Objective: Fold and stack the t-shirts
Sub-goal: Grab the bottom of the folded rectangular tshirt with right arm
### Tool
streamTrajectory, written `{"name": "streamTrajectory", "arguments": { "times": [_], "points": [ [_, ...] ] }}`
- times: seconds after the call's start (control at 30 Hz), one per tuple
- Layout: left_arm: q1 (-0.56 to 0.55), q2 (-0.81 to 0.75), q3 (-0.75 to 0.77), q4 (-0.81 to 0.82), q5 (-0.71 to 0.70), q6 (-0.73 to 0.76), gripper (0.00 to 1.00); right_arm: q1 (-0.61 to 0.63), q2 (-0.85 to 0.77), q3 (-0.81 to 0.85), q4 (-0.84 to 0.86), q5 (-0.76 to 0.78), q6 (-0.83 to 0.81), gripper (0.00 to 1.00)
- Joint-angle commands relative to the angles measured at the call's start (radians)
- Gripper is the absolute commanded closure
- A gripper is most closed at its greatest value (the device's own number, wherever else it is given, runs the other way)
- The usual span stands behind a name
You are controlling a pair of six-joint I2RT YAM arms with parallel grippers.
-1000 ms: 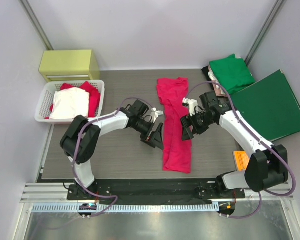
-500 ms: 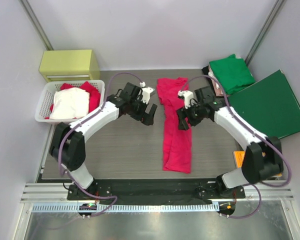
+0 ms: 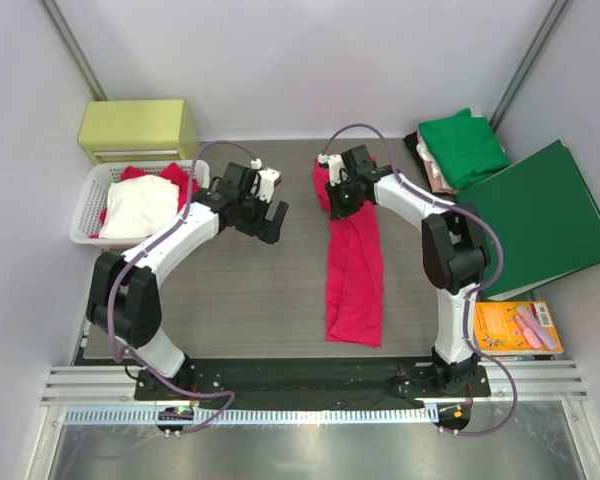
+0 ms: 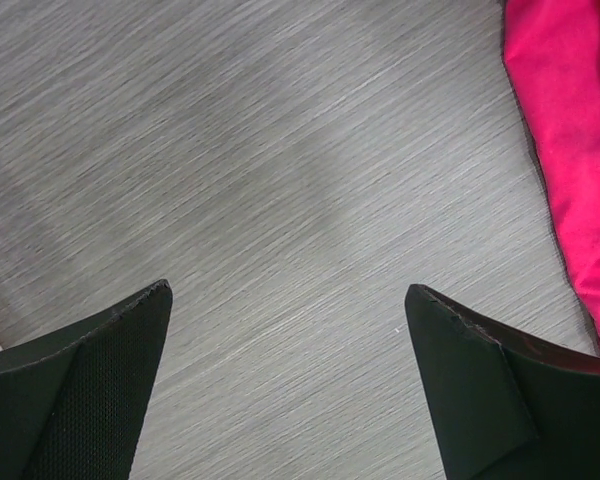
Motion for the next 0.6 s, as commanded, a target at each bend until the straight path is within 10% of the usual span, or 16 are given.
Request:
{"name": "streamTrajectory", "arguments": {
  "times": [0.0, 0.57],
  "points": [
    [0.014, -0.045, 0.004, 0.007, 0.005, 0.007, 0.0, 0.028, 0.029, 0.032, 0.023, 0.028, 0.011, 0.99],
    [0.04, -0.1, -0.056, 0.021, 0.023, 0.004, 0.0, 0.042, 0.343, 0.311, 0.027, 0.095, -0.011, 0.99]
  ]
}}
